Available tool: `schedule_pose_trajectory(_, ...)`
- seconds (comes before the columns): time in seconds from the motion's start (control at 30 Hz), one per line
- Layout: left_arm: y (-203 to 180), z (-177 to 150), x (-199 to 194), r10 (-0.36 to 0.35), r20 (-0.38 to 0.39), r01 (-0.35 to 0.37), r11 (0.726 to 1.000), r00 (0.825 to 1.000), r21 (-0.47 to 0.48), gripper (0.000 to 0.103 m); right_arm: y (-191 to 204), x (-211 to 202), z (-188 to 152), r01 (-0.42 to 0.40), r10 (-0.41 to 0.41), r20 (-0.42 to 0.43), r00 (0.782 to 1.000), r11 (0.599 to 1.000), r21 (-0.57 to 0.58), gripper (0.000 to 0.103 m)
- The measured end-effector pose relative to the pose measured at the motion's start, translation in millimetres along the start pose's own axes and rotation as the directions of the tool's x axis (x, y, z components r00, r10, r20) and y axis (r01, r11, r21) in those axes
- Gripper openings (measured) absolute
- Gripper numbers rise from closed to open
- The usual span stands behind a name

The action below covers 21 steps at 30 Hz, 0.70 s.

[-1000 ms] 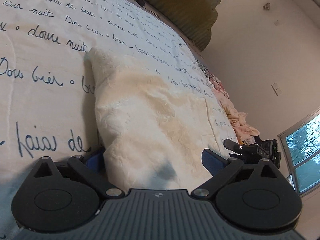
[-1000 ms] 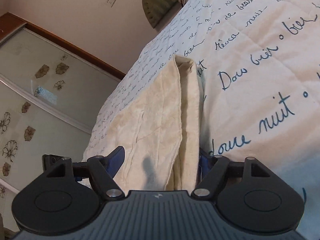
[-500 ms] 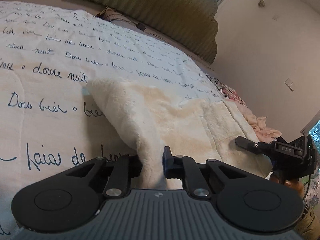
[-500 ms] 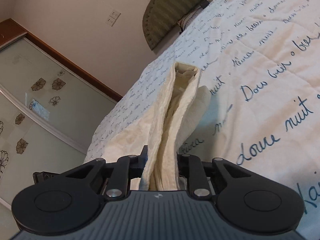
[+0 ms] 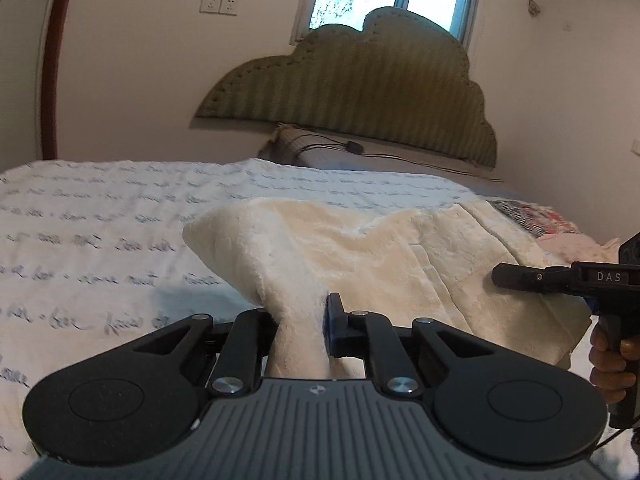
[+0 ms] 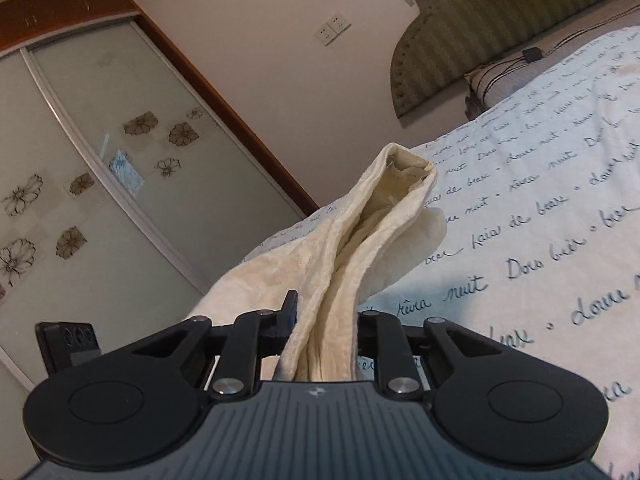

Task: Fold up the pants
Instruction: 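Fold the held pants edge over with both grippers and release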

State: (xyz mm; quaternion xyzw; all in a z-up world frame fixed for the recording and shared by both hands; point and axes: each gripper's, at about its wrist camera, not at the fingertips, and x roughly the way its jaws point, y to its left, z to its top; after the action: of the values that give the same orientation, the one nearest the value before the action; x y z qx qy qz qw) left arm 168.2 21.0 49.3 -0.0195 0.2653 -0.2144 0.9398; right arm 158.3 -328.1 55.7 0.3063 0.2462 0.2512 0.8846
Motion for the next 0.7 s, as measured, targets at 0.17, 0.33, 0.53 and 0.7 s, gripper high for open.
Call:
schedule_pose_trajectory(0.17, 31.8, -9.7, 42.7, 0.103, -0.068, -0.101, 0.994, 0.992, 0.027, 0.014, 6.8, 71.6, -8.3, 0.095, -0.100, -0.068, 0.993, 0.993, -0.073, 0.020)
schedule_pose_trajectory(0.33, 59.6, -28.4, 48.9, 0.105, -0.111, -0.111, 0.993, 0.988, -0.050, 0.041, -3.6, 104.9, -28.1, 0.307, -0.322, -0.128, 0.938, 0.943, -0.127, 0.044)
schedule_pose_trajectory(0.53, 47.3, -27.4, -1.6, 0.278, 0.048, -0.280, 0.959, 0.959, 0.041, 0.050, 16.9, 48.3, -32.5, 0.501, -0.484, 0.132, 0.865, 0.845, -0.185, 0.044)
schedule_pose_trajectory(0.7, 16.1, -29.5, -14.2, 0.066, 0.022, -0.067, 0.996, 0.998, 0.066, 0.059, 64.2, 63.9, -48.3, 0.315, -0.335, 0.022, 0.942, 0.859, -0.405, 0.041)
